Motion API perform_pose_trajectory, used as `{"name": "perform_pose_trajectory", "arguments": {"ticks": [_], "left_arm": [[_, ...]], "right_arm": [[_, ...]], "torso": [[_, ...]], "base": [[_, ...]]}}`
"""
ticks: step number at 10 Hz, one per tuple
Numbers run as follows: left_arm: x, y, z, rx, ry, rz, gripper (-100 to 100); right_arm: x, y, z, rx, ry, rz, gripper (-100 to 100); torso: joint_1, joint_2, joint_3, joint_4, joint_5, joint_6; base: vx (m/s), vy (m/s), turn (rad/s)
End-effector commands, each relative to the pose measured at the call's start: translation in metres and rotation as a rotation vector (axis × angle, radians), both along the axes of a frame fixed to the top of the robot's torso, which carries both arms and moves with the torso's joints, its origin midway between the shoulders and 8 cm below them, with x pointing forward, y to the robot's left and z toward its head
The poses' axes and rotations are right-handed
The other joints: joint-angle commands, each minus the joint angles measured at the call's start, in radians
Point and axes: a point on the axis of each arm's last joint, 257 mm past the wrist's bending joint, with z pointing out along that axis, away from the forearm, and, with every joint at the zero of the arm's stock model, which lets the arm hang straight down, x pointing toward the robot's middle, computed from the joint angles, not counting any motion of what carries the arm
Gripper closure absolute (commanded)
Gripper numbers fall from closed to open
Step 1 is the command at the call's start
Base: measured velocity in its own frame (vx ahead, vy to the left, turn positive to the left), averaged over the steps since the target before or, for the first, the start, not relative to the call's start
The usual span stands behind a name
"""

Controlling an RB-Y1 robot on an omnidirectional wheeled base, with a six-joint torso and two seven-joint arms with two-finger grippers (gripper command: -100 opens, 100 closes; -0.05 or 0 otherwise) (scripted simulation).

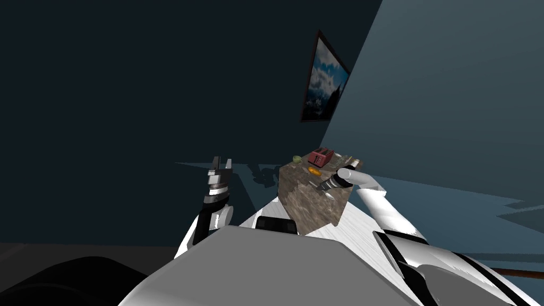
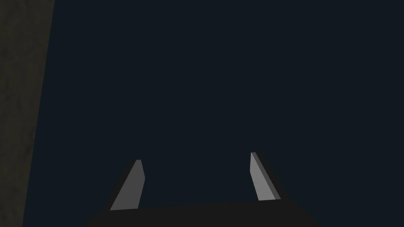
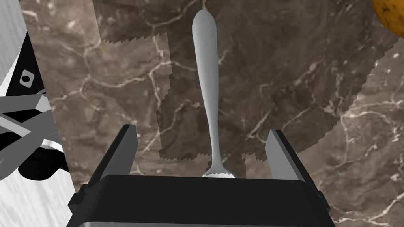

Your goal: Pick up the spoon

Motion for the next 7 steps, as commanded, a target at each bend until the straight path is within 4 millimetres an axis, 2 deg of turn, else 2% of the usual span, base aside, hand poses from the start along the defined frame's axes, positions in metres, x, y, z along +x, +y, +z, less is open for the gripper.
{"name": "perform_pose_trajectory", "arguments": {"ticks": [1,4,5,6,7], "left_arm": [[0.000,0.000,0.000,0.000,0.000,0.000,0],[0.000,0.000,0.000,0.000,0.000,0.000,0],[0.000,0.000,0.000,0.000,0.000,0.000,0],[0.000,0.000,0.000,0.000,0.000,0.000,0],[0.000,0.000,0.000,0.000,0.000,0.000,0]], "right_arm": [[-0.012,-0.003,-0.003,0.022,0.061,-0.027,-100],[-0.027,-0.007,-0.007,0.042,0.130,-0.059,-100],[-0.023,-0.006,-0.007,0.038,0.115,-0.052,-100],[-0.024,-0.006,-0.007,0.039,0.119,-0.054,0],[-0.015,-0.003,-0.012,0.042,0.117,-0.081,-100]], "torso": [[0.000,0.000,0.000,0.000,0.000,0.000],[0.000,0.004,0.002,0.001,0.000,0.000],[0.000,0.005,0.003,0.001,0.000,0.000],[0.000,0.005,0.003,0.001,0.000,0.000],[0.000,0.005,0.003,0.001,0.000,0.000]], "base": [[0.078,0.003,0.036],[0.023,0.005,-0.006],[0.000,0.000,0.000],[0.000,0.000,0.000],[-0.061,-0.050,0.161]]}}
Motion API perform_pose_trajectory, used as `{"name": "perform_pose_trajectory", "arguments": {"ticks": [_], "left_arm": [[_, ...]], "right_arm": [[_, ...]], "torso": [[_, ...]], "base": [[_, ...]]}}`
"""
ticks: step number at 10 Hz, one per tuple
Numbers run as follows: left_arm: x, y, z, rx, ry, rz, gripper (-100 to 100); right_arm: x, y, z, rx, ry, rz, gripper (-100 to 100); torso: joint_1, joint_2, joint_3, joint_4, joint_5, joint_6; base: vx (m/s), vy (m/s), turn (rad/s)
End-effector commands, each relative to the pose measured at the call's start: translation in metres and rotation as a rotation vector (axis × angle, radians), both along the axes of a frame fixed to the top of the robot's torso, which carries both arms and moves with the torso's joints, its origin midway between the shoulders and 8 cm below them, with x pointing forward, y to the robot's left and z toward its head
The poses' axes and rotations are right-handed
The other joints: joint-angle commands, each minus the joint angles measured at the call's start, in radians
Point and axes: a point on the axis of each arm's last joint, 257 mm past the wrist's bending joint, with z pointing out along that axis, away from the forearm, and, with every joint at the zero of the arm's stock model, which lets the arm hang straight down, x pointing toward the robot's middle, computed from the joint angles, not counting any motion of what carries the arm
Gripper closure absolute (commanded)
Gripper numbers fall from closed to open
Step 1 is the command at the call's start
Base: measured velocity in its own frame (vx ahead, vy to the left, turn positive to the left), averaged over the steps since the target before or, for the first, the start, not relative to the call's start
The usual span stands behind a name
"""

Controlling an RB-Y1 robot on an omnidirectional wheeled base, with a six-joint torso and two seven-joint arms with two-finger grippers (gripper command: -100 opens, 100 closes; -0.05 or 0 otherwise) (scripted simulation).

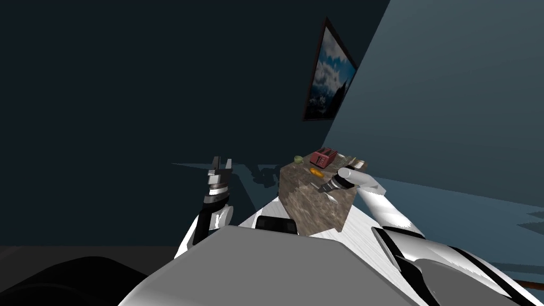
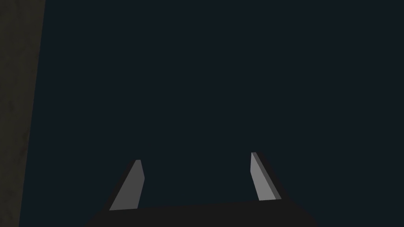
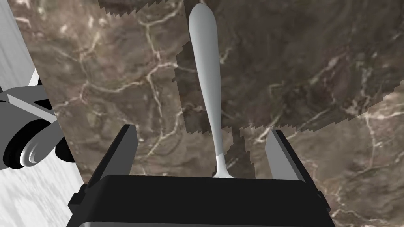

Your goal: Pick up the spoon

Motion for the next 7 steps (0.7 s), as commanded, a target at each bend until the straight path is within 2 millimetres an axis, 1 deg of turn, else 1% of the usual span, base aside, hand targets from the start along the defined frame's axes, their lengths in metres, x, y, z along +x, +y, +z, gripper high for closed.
{"name": "perform_pose_trajectory", "arguments": {"ticks": [1,3,7], "left_arm": [[0.000,0.000,0.000,0.000,0.000,0.000,0],[0.000,0.000,0.000,0.000,0.000,0.000,0],[0.000,0.000,0.000,0.000,0.000,0.000,0]], "right_arm": [[0.008,0.003,-0.005,0.001,-0.002,-0.027,-100],[0.020,0.009,-0.012,0.001,-0.002,-0.064,-100],[0.034,0.016,-0.022,-0.001,0.000,-0.108,-100]], "torso": [[0.000,0.000,0.000,0.000,0.000,0.000],[-0.004,0.006,0.003,0.001,-0.001,0.001],[-0.001,0.002,0.001,0.001,0.000,0.001]], "base": [[-0.094,-0.094,0.222],[-0.153,-0.104,0.159],[-0.075,-0.060,0.124]]}}
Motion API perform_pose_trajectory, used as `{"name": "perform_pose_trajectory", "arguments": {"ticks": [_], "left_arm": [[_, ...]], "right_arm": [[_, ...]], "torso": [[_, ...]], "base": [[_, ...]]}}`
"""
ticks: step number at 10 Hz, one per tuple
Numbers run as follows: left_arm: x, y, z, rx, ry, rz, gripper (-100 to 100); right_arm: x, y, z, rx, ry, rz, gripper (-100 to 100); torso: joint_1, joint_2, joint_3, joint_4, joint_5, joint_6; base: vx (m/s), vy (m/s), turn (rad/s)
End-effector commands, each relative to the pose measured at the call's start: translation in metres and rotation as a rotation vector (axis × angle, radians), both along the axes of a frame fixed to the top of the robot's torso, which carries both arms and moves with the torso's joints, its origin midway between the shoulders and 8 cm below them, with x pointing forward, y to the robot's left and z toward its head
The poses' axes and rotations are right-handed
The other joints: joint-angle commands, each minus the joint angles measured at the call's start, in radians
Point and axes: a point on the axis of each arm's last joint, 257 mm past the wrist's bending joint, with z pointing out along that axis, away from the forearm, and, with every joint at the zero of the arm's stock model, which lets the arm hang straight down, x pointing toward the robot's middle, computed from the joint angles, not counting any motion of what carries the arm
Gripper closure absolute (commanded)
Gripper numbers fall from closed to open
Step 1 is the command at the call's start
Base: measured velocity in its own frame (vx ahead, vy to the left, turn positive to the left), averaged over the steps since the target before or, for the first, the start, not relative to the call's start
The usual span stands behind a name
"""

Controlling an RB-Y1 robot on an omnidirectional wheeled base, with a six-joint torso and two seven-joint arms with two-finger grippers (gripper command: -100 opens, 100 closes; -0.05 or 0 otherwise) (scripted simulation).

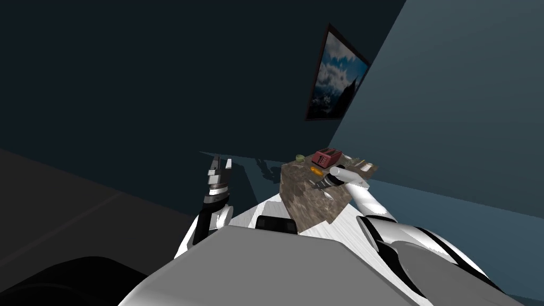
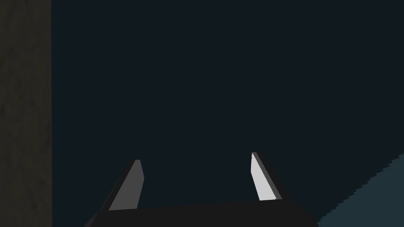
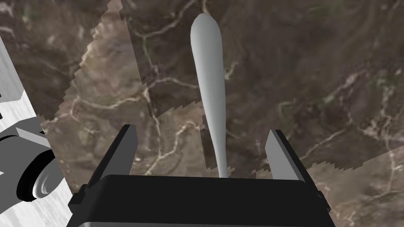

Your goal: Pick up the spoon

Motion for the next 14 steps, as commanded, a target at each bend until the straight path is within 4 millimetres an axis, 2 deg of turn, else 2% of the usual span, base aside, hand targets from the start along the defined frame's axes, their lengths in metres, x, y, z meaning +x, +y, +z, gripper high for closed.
{"name": "perform_pose_trajectory", "arguments": {"ticks": [1,2,6,7,8,13,14], "left_arm": [[0.000,0.000,0.000,0.000,0.000,0.000,0],[0.000,0.000,0.000,0.000,0.000,0.000,0],[0.000,0.000,0.000,0.000,0.000,0.000,0],[0.000,0.000,0.000,0.000,0.000,0.000,0],[0.000,0.000,0.000,0.000,0.000,0.000,0],[0.000,0.000,0.000,0.000,0.000,0.000,0],[0.000,0.000,0.000,0.000,0.000,0.000,0]], "right_arm": [[0.000,0.000,0.000,0.000,0.000,0.000,-100],[0.001,0.000,0.000,0.000,-0.001,-0.002,100],[0.001,0.000,0.000,-0.001,-0.003,-0.001,100],[0.001,0.000,0.000,-0.001,-0.003,-0.001,0],[-0.009,-0.005,0.005,0.001,-0.002,0.025,100],[-0.036,-0.017,0.023,-0.001,-0.001,0.113,100],[-0.033,-0.015,0.021,-0.001,-0.002,0.100,100]], "torso": [[0.000,0.000,0.000,0.000,0.000,0.000],[0.001,-0.002,-0.001,0.000,0.000,0.001],[0.003,-0.005,-0.003,-0.002,0.000,0.001],[0.003,-0.005,-0.004,-0.002,0.000,0.001],[0.003,-0.005,-0.004,-0.002,0.000,0.001],[0.010,-0.013,-0.008,-0.004,0.002,0.002],[0.010,-0.013,-0.008,-0.003,0.002,0.001]], "base": [[-0.028,-0.024,0.026],[-0.005,-0.004,-0.005],[0.000,-0.001,-0.001],[0.000,0.000,0.000],[0.083,0.061,-0.256],[0.126,0.104,-0.200],[0.054,0.047,-0.037]]}}
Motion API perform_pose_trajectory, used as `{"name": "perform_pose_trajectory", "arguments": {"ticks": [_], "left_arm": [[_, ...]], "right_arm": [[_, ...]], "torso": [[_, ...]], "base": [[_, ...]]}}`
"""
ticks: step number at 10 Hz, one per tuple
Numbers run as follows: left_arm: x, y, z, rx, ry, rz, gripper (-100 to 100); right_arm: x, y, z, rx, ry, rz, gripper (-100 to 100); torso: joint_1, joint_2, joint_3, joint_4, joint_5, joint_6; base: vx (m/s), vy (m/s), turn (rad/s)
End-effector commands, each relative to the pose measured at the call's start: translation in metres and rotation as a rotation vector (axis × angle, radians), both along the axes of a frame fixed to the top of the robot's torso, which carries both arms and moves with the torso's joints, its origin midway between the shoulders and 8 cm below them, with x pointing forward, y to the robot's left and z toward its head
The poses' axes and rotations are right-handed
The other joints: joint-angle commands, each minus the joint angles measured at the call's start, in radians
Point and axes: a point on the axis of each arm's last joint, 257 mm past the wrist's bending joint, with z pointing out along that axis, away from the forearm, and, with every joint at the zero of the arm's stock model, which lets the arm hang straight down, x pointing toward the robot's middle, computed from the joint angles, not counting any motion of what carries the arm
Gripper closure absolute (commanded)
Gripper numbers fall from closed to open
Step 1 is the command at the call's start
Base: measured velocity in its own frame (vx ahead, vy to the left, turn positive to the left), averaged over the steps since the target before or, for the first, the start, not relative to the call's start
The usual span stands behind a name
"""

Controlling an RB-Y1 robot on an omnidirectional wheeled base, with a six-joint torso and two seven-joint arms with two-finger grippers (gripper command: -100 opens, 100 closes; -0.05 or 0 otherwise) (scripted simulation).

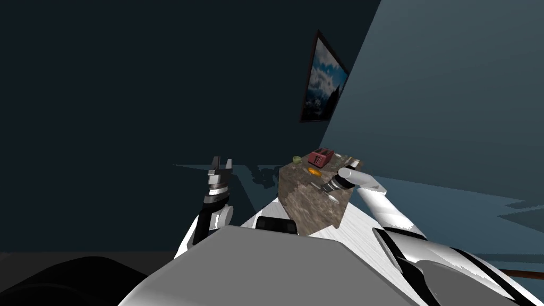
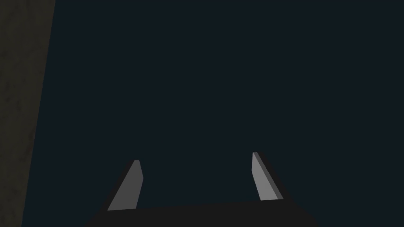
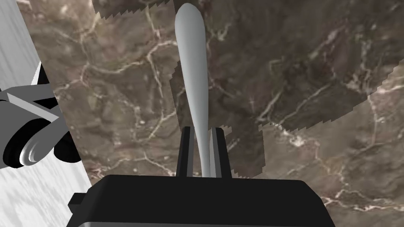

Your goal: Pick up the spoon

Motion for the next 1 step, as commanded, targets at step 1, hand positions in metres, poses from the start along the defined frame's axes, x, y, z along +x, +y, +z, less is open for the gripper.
{"name": "perform_pose_trajectory", "arguments": {"ticks": [1], "left_arm": [[0.0000,0.0000,0.0000,0.000,0.000,0.000,0]], "right_arm": [[0.0000,0.0000,0.0000,0.000,0.000,0.000,0]], "torso": [[0.000,0.000,0.000,0.000,0.000,0.000]], "base": [[0.008,0.010,0.007]]}}
